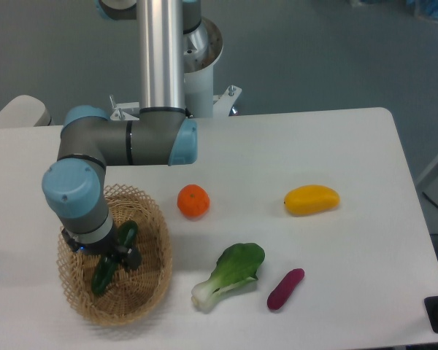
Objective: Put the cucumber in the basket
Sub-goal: 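Lower the held cucumber into the wicker basket, then open the gripper to release the cucumber and raise it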
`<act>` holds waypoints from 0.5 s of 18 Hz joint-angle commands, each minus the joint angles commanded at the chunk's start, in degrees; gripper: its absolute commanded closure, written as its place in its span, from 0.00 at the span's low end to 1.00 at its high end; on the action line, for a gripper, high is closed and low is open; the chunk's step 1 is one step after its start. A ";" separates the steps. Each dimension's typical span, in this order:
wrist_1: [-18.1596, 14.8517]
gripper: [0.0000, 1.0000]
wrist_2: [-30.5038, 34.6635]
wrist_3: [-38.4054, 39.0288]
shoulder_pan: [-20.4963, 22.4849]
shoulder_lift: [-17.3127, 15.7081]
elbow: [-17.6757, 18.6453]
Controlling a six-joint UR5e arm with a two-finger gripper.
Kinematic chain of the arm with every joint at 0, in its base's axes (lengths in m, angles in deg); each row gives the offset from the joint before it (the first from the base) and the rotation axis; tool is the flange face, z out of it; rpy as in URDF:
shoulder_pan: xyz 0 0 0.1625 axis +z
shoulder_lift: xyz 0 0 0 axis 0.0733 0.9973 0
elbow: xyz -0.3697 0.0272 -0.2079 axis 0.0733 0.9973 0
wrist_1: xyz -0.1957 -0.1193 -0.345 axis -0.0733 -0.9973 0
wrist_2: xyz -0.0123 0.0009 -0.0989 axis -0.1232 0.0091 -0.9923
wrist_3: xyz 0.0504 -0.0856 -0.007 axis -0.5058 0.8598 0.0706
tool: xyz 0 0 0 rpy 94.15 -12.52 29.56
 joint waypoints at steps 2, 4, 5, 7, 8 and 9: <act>-0.61 0.00 2.90 -5.79 2.90 -2.54 0.43; -1.14 0.00 3.44 -12.38 6.50 -4.92 0.79; -1.23 0.00 3.44 -14.94 8.52 -5.71 0.88; -1.93 0.00 3.26 -19.34 12.30 -6.77 0.70; -2.63 0.00 3.17 -21.97 14.23 -7.12 0.53; -3.51 0.00 3.09 -25.22 15.90 -7.65 0.61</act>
